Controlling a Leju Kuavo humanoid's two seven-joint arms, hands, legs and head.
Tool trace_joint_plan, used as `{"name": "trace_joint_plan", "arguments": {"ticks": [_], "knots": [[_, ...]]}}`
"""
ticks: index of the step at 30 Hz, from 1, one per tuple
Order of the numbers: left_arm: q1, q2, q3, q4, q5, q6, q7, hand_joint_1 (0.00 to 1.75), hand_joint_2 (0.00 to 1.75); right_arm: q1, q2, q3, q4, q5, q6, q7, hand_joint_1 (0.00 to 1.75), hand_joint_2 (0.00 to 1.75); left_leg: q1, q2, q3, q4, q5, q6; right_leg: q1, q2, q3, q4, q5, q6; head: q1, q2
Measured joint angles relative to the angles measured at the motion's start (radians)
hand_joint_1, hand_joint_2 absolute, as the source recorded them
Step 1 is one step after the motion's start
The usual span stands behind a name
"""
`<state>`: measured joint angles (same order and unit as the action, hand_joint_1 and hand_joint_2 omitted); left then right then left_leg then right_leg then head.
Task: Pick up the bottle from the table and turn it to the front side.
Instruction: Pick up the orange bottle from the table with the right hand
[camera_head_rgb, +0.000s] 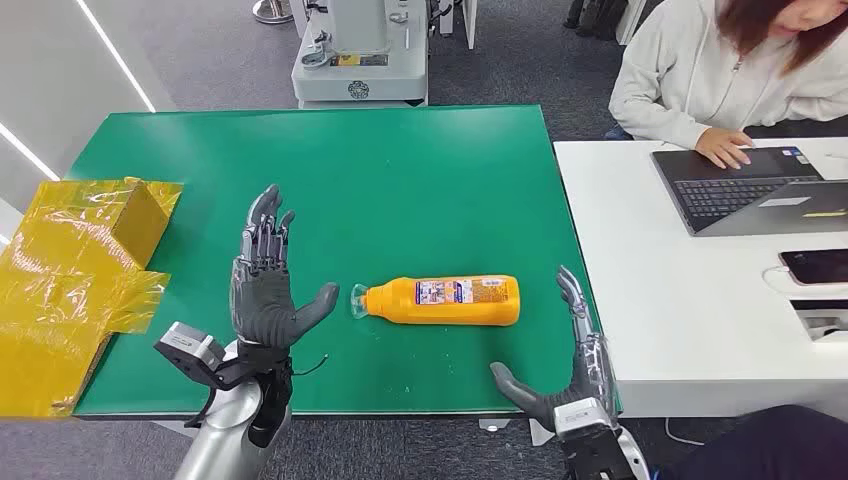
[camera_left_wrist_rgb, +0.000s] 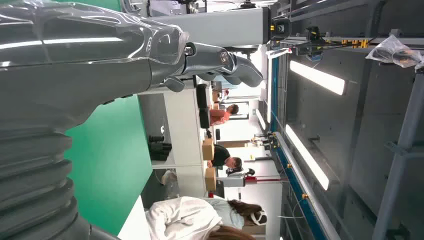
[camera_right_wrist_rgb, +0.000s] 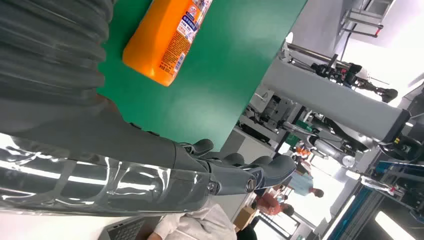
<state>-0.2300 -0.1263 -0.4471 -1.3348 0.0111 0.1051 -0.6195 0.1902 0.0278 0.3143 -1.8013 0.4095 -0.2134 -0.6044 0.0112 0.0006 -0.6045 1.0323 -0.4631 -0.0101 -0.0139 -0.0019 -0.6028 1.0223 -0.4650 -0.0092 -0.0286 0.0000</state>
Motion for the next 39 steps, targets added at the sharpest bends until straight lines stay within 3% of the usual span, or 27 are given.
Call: {"name": "trace_joint_plan", "arguments": {"ticks": [13,20,29,39], "knots": [[-0.002,0.0,0.0,0.0,0.012,-0.011,0.0,0.0,1.75,-0.001,0.0,0.0,0.0,-0.005,0.002,0.002,0.0,1.75,0.0,0.0,0.0,0.0,0.0,0.0,0.0,0.0,0.0,0.0,0.0,0.0,0.0,0.0],[-0.037,-0.02,-0.006,0.021,0.011,-0.041,0.001,0.0,1.75,-0.034,-0.001,-0.013,0.017,0.101,-0.001,0.044,0.0,1.75,0.0,0.0,0.0,0.0,0.0,0.0,0.0,0.0,0.0,0.0,0.0,0.0,0.0,0.0],[-0.094,-0.068,-0.033,0.068,-0.009,-0.104,0.02,0.0,1.75,-0.194,-0.039,-0.027,0.173,0.221,0.043,0.134,0.0,1.75,0.0,0.001,0.0,0.001,0.0,0.0,0.0,0.001,0.0,0.0,0.002,0.0,0.0,0.0],[-0.13,-0.076,-0.065,0.091,0.0,-0.13,0.038,0.0,1.75,-0.463,-0.122,0.066,0.464,0.31,0.226,0.238,0.0,1.75,0.0,0.001,0.0,0.001,0.001,0.001,0.0,0.001,0.0,0.001,0.002,0.0,0.0,0.0]]}}
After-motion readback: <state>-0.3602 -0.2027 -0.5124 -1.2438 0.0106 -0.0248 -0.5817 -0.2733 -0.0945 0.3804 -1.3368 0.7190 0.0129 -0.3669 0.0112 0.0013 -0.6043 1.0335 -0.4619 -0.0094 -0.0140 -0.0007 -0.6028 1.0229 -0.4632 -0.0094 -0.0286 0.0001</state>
